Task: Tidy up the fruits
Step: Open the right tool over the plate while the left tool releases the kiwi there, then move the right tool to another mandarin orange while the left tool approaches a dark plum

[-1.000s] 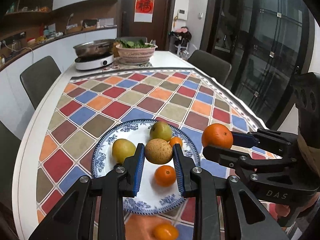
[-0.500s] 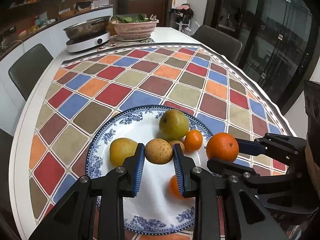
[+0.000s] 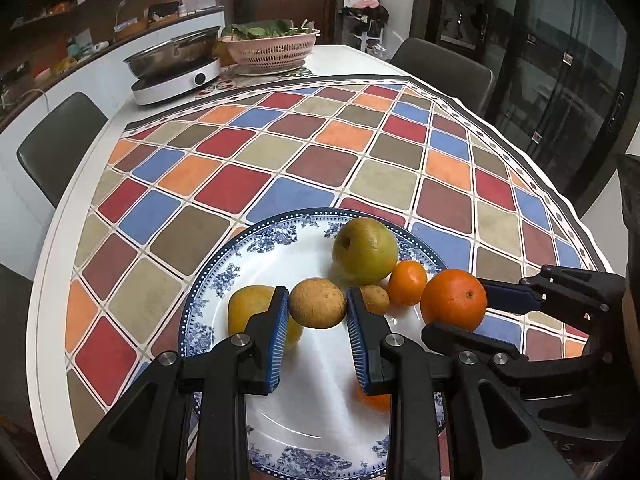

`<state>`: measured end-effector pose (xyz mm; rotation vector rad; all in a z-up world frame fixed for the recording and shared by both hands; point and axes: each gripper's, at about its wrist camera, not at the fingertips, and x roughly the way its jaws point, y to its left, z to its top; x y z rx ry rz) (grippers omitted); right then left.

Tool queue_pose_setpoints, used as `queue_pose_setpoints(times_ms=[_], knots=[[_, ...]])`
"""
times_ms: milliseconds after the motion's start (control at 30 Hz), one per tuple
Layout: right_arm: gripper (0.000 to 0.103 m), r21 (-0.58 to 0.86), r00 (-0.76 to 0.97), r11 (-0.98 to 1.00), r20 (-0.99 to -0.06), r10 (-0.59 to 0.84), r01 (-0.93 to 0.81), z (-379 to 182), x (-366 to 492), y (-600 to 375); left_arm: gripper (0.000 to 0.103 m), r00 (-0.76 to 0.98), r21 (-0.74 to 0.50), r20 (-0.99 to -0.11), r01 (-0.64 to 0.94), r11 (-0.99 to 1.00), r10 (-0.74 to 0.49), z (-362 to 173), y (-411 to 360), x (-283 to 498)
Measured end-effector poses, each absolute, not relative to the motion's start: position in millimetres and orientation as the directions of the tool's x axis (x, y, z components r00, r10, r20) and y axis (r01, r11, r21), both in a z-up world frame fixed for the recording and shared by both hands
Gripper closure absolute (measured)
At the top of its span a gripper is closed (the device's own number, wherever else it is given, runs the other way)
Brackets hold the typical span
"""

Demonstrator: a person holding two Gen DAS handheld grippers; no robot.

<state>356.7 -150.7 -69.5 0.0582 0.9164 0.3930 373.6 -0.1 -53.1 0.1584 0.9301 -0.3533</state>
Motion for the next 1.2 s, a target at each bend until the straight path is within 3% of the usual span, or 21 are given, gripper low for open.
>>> queue_pose_setpoints(times_ms=[100,467,1200], knots=[[0.060,0.209,0.542,0.930,-0.765,0.348,-0.301,-70.2,356.9,-150.5,0.062,0.556,-0.015,-0.801,0.354,0.935,-0.223,-49.0,2.3,372.1],[0.060,0.186,0.592,0.939,-0.737,0.327,-0.289,-49.1,338.0,-153.0,0.062,0.591,0.010,-0.783,0.326,0.945,-0.195,-24.8,10.7,340.9],[0.060,0.177,0.688,0.925,-0.624,0.371,-0.337,25.0,232.5,-127.9,0.062,0.730,0.006,-0.644,0.301,0.954,-0.226,55.5,51.5,223.7]])
